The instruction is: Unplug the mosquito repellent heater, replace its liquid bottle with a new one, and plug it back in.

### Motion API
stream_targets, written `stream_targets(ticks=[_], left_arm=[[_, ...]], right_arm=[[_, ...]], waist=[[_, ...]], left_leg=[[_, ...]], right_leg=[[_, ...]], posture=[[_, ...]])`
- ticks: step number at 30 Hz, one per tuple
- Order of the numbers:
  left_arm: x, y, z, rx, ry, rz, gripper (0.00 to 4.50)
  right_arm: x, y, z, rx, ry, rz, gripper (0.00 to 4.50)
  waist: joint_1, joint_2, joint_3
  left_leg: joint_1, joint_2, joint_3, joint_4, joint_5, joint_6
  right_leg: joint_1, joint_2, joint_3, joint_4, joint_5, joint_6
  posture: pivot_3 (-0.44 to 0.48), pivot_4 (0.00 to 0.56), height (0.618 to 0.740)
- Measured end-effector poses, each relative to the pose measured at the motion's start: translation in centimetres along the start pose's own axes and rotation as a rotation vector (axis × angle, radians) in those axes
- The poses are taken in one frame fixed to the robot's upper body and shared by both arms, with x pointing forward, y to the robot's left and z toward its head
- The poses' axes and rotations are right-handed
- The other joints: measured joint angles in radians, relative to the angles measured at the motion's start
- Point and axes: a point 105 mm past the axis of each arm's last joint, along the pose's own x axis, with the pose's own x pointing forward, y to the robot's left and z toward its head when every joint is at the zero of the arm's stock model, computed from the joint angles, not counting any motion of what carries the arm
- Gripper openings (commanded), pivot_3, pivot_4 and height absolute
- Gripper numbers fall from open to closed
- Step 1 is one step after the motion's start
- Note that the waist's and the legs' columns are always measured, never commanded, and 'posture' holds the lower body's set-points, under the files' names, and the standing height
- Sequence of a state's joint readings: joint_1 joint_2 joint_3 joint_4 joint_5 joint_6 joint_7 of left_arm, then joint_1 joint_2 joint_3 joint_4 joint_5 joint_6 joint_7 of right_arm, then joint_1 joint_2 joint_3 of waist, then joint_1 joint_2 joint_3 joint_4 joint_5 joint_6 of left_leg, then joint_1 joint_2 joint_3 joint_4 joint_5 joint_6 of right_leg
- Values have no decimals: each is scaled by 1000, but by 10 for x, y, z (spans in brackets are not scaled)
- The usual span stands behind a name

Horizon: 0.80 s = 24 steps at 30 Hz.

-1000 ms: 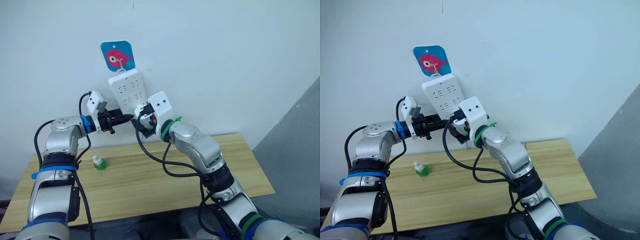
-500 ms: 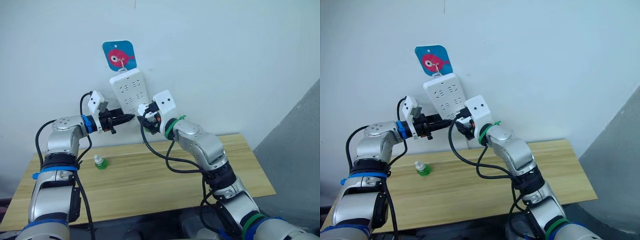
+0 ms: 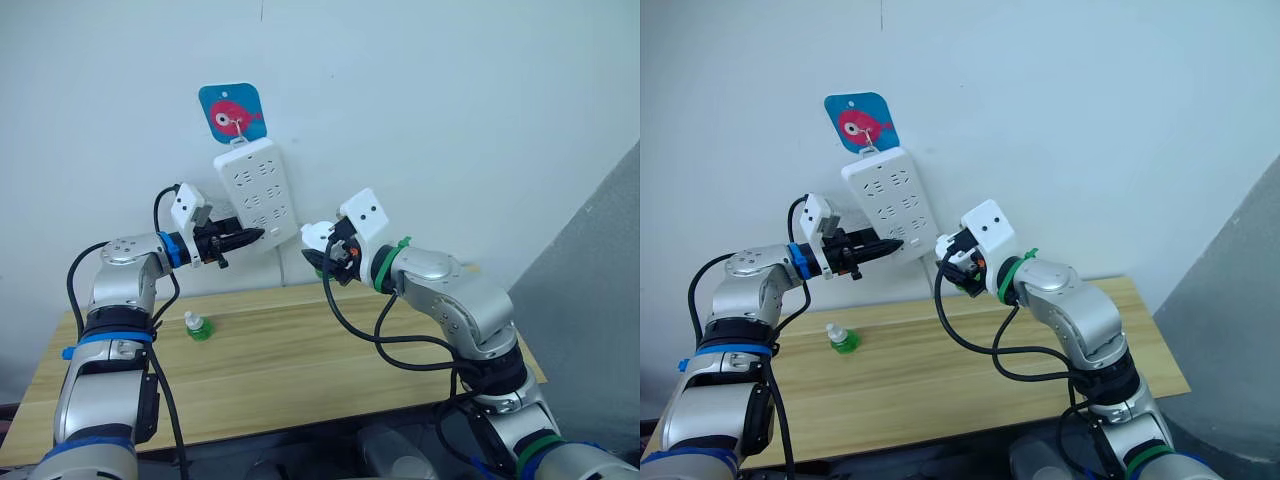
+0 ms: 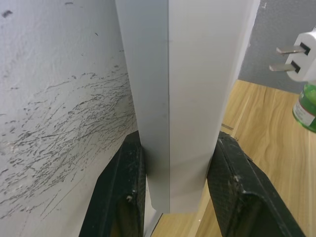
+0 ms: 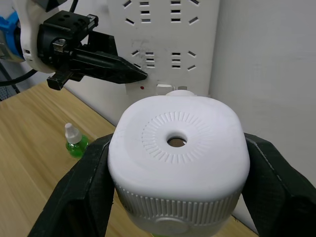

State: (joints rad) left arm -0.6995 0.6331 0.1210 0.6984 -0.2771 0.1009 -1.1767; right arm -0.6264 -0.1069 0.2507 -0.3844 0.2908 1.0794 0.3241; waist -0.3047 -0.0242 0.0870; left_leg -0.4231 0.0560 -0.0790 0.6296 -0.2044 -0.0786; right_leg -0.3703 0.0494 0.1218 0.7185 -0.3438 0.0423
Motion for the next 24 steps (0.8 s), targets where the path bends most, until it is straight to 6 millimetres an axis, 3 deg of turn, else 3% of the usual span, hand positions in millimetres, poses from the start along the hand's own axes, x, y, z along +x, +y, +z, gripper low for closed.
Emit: stream_targets(ticks=[4, 6, 7, 12, 18, 20, 24], left_arm=[[-2, 0, 0, -3, -5, -1, 1318], [-5, 0, -1, 5, -3, 6, 2065], [-14, 2, -3, 32, 14, 34, 2264], [-80, 10, -14, 79, 79, 196, 2301], [-101, -4, -6, 85, 73, 229, 2301], [-105, -14, -7, 77, 75, 225, 2301], [-92, -68, -7, 40, 42, 94, 2301]], right_arm=[[-1, 0, -1, 8, 2, -1, 3106], [-1, -1, -1, 10, 1, -3, 3106], [-2, -2, 0, 24, -9, -9, 3106], [-16, -24, 2, 64, -49, -100, 3106], [-17, -22, 4, 77, -73, -82, 3106], [-19, -23, 5, 87, -86, -76, 3105], [-36, -40, 12, 132, -148, -123, 3105]], waist=[[-2, 0, 0], [-4, 0, 0], [-8, 0, 0], [1, 0, 0], [54, 2, 0], [60, 1, 0], [79, 2, 1]], left_leg=[[0, 0, 0, 0, 0, 0], [0, 0, 0, -1, 0, 0], [0, 2, 1, -1, 0, 0], [1, 5, 0, -4, 0, 0], [0, 4, 0, -4, 0, 0], [0, 4, 1, -4, 0, 0], [-1, 4, 3, -4, 0, -1]], right_leg=[[0, 0, 0, 0, 0, 0], [-1, 0, 0, 0, 0, 0], [-1, 0, 2, 0, 0, 0], [-3, 0, -1, 1, 1, -7], [-2, 0, -2, 1, -2, -4], [-2, 0, -1, 0, -2, -4], [-2, -4, 1, -1, -2, -4]], posture=[[-235, 48, 740], [-206, 37, 740], [-202, 37, 740], [-181, 38, 740], [-136, 41, 740], [-131, 42, 740], [-148, 49, 740]])
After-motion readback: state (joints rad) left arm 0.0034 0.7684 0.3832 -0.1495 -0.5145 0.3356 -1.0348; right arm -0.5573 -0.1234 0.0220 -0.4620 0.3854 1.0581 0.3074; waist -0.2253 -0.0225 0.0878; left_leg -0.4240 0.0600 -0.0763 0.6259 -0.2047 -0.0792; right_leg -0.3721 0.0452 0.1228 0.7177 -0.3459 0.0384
